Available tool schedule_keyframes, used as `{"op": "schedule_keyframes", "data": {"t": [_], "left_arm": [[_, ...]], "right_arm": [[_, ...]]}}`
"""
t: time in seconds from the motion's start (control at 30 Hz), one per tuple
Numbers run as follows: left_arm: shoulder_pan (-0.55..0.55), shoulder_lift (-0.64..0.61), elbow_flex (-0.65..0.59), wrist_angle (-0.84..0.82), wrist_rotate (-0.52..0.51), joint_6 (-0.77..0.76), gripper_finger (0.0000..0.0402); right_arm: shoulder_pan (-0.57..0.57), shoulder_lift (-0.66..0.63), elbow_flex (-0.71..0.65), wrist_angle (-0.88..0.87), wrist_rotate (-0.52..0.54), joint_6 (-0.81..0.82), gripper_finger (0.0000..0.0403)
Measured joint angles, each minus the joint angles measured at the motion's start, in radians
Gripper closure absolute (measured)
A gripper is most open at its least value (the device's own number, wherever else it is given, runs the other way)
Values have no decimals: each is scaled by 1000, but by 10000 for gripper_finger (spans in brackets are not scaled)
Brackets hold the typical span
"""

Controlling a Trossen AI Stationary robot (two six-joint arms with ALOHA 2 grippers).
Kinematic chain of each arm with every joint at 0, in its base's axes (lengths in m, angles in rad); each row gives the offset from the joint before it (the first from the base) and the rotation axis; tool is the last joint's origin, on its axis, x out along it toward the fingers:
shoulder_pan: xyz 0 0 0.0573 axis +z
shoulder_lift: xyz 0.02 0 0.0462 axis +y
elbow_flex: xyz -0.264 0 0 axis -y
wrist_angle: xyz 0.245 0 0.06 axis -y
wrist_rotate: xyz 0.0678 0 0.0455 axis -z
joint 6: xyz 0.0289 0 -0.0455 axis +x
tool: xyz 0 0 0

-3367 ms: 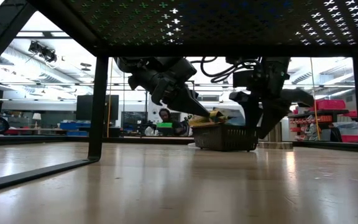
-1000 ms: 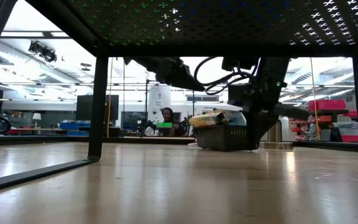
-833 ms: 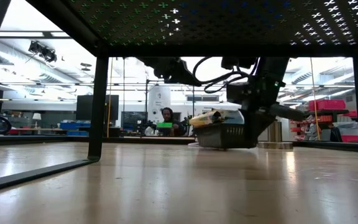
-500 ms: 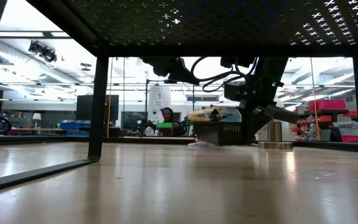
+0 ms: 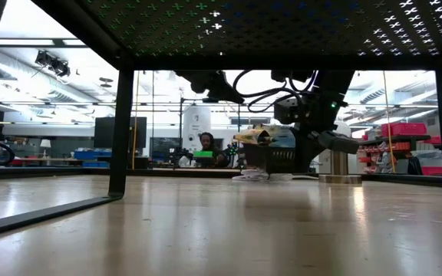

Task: Pick & Place Office Desk Supplies
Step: Put the black bin on the shelf

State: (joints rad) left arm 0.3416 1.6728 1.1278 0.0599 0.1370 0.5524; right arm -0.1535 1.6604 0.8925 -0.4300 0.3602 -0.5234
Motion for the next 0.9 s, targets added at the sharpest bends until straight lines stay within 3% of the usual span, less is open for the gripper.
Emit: {"op": "schedule_keyframes", "data": {"t": [0.33,0.53,0.9], "left_arm": [[0,-113,0,-97,-101,-57,400],[-2,-164,2,-168,-111,-94,400],[-2,-175,1,-256,-111,-134,400]], "right_arm": [[11,-55,2,18,58,24,403],[17,-122,3,-25,72,61,403],[76,-177,119,-303,85,165,403]]}}
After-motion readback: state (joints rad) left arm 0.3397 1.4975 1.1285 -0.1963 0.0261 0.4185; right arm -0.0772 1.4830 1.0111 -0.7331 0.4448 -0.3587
